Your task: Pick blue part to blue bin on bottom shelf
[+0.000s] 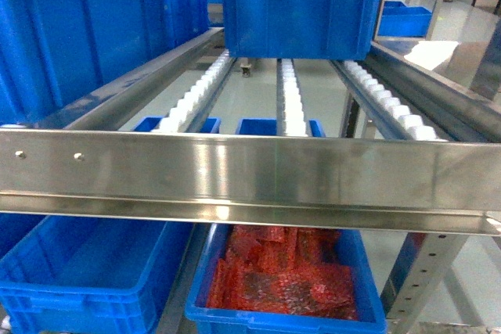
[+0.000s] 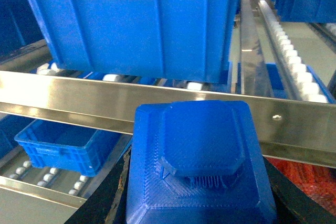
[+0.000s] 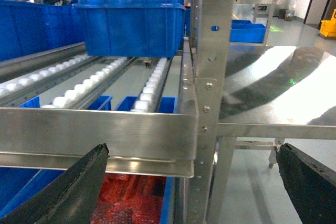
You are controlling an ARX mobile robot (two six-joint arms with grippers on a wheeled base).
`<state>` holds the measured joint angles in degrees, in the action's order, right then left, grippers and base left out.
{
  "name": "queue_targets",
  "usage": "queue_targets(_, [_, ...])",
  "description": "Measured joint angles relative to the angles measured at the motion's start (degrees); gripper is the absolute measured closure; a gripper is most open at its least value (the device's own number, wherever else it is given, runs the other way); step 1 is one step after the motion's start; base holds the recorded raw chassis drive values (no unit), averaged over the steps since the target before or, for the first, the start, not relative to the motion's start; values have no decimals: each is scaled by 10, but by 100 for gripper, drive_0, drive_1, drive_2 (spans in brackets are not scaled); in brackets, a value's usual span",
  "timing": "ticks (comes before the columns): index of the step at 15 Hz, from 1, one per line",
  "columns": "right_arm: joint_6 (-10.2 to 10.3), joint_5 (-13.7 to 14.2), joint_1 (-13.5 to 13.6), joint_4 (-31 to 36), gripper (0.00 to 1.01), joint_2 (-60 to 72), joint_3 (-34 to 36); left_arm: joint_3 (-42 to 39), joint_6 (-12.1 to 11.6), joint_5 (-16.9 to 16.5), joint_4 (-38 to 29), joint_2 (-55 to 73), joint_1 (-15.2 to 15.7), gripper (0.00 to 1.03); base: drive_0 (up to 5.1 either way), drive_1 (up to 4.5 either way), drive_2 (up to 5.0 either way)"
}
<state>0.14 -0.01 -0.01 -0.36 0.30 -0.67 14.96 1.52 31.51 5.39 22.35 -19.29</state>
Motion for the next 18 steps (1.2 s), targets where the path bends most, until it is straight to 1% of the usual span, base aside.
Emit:
queue_targets(5, [0,0,0,0,3,0,0,0,0,0,1,0,0,60,-495,241,241])
queue_targets(6, [0,0,0,2,3,0,0,0,0,0,1,0,0,60,-328,344,-35])
queue_targets(18, [0,0,0,1,3,0,0,0,0,0,1,-1,2,60,0,0,0])
